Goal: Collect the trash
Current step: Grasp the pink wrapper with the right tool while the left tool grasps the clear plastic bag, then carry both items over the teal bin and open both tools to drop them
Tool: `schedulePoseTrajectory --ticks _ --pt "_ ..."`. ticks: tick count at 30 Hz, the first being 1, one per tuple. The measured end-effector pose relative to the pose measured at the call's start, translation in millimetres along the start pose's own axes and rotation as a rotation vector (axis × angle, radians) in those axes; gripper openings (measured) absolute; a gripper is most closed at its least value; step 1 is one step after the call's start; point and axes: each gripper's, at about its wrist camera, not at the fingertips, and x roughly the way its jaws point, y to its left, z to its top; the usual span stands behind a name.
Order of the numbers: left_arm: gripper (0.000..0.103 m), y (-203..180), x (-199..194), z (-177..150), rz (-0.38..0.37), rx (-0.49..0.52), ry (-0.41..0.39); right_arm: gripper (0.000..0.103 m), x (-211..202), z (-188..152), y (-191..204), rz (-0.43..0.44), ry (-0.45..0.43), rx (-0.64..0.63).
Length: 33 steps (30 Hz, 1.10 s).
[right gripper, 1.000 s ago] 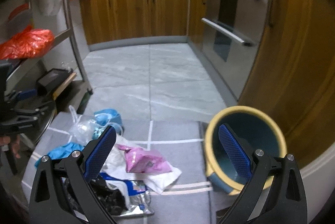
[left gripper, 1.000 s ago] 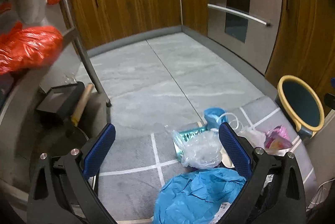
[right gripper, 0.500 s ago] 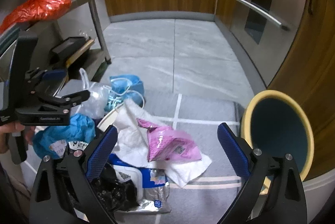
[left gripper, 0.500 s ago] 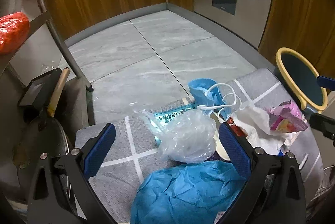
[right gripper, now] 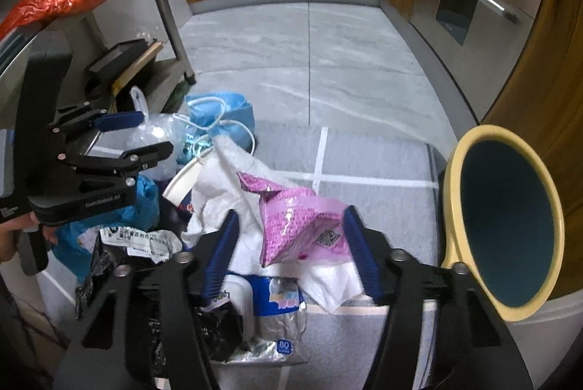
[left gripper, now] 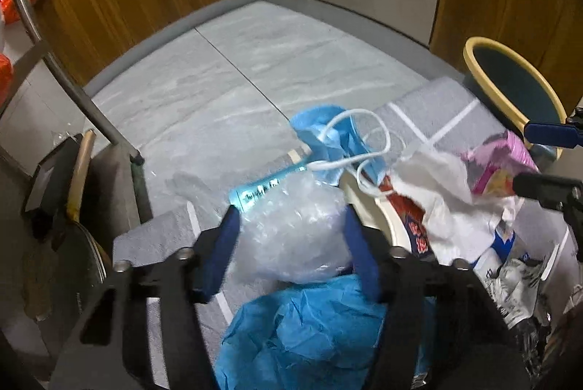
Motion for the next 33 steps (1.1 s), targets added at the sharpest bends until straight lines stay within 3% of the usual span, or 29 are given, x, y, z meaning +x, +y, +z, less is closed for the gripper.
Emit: schedulePoseTrajectory --ticks 4,13,24,33 --pt "0.046 0.6 1.3 -3.1 -0.019 0.020 0.020 0.033 2.7 0.0 0.3 0.010 0.019 -0.001" --pt "0.034 1.7 -4.3 -5.6 -0.013 0.070 0.045 0.016 -3.8 2.5 -0.4 0.017 0.019 -0.001" --pt "0.032 22.5 -43.1 -6.1 -0.003 0.000 -0.028 0.011 -35.7 3.3 2.0 -0.004 -0.055 0.021" --pt "0.032 24.8 -91.0 5.9 -0.034 -0.075 -0.163 0.011 -77.7 10.3 -5.8 -0.054 -0.153 0.070"
